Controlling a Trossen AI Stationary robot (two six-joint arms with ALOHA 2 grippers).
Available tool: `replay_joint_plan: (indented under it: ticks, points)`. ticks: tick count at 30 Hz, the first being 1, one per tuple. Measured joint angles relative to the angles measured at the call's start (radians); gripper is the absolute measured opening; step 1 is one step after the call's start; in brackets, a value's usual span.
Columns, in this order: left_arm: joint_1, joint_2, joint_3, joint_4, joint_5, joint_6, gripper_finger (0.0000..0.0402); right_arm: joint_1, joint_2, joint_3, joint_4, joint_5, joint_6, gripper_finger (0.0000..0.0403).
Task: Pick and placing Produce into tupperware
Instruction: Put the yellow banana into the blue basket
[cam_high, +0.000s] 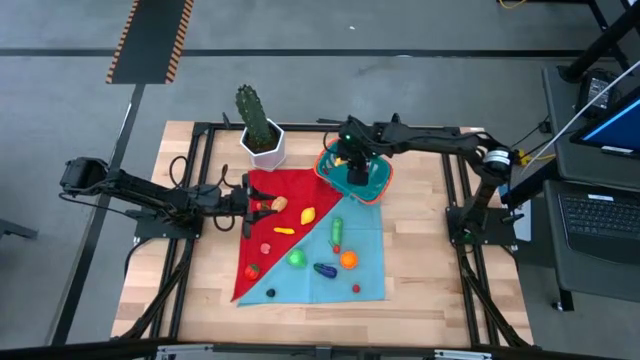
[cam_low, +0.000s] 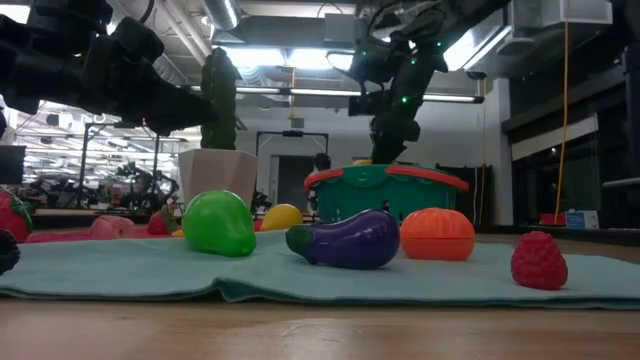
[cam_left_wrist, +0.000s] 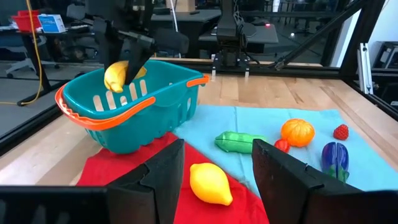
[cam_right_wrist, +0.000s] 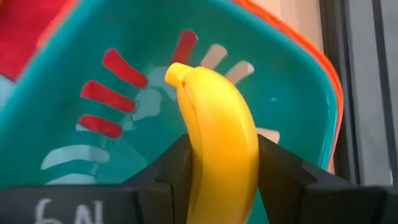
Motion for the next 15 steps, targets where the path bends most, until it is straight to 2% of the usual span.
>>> replay_joint_plan:
  ticks: [15]
  points:
    - [0.0,0.0,0.0,-0.027,0.0,0.023,0.0179,0.009,0.084,-0.001,0.011,-0.012,0.002,0.0144]
